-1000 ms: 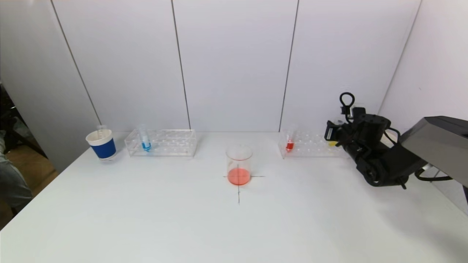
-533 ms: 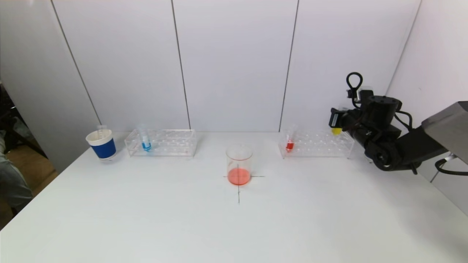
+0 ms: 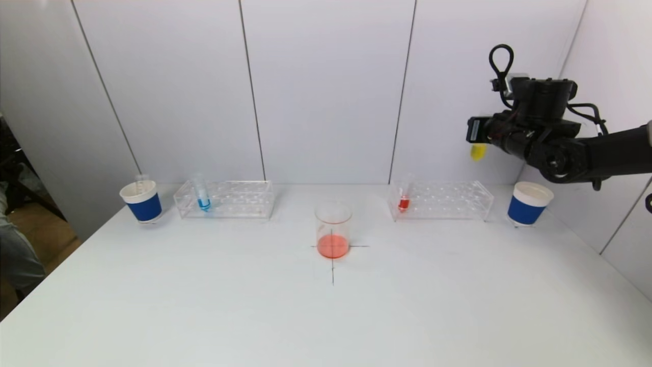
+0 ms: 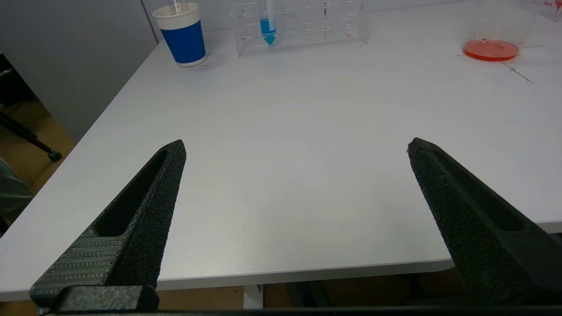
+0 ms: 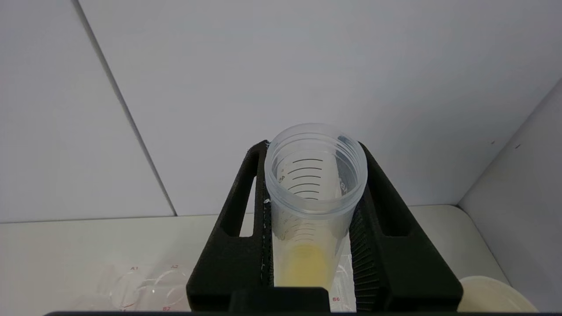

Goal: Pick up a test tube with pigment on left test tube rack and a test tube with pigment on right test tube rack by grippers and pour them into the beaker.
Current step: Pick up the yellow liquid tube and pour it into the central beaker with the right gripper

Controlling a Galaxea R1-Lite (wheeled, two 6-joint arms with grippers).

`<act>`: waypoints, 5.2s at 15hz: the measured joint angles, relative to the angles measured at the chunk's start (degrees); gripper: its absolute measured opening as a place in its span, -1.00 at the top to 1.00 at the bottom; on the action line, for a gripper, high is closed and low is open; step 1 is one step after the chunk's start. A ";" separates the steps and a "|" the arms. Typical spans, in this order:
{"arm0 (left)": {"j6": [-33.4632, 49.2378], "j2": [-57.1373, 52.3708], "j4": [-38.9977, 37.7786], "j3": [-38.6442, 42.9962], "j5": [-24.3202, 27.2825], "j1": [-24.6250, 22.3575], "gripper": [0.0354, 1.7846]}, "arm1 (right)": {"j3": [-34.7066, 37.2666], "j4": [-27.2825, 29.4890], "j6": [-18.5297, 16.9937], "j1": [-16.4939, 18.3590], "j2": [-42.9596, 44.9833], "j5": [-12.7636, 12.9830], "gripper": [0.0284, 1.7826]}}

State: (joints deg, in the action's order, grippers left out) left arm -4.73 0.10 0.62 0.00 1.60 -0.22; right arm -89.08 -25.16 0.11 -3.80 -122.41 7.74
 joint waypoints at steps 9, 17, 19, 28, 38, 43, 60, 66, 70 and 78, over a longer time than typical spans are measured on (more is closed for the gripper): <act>0.02 0.00 0.00 0.00 0.02 0.00 -0.98 | -14.67 7.53 12.81 -3.90 0.44 -23.37 0.41; 0.02 0.00 -0.02 0.00 0.02 -0.02 -0.98 | -16.35 6.56 25.75 -9.92 -2.84 -36.84 0.41; 0.02 0.00 0.00 0.00 0.02 -0.02 -0.98 | -16.54 6.31 29.38 -10.75 -4.11 -40.78 0.41; 0.00 0.00 0.00 0.00 0.00 0.01 -0.98 | -16.90 6.12 48.57 -13.92 -10.12 -48.26 0.41; 0.00 0.00 0.00 0.00 0.00 0.17 -0.98 | -13.70 3.47 62.01 -16.90 -12.13 -48.64 0.41; 0.02 0.00 0.00 0.00 -0.02 0.17 -0.98 | -9.83 -1.29 68.52 -18.25 -12.28 -48.40 0.41; 0.00 0.00 0.00 0.00 -0.02 0.17 -0.98 | -1.05 -20.87 76.62 -19.94 -15.49 -51.20 0.41; 0.02 0.00 -0.02 0.00 -0.04 0.17 -0.98 | -0.65 -25.53 77.53 -20.53 -17.62 -52.09 0.41; 0.02 0.00 0.00 0.00 -0.02 0.15 -0.98 | -0.45 -28.61 79.26 -20.89 -18.82 -52.44 0.41; 0.00 0.00 0.00 0.00 -0.02 0.17 -0.98 | -0.23 -30.84 82.30 -20.66 -20.41 -52.66 0.41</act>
State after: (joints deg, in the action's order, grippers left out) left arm -4.73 0.10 0.62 0.00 1.57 -0.05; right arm -89.31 -56.00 82.41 -24.47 -142.81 -44.92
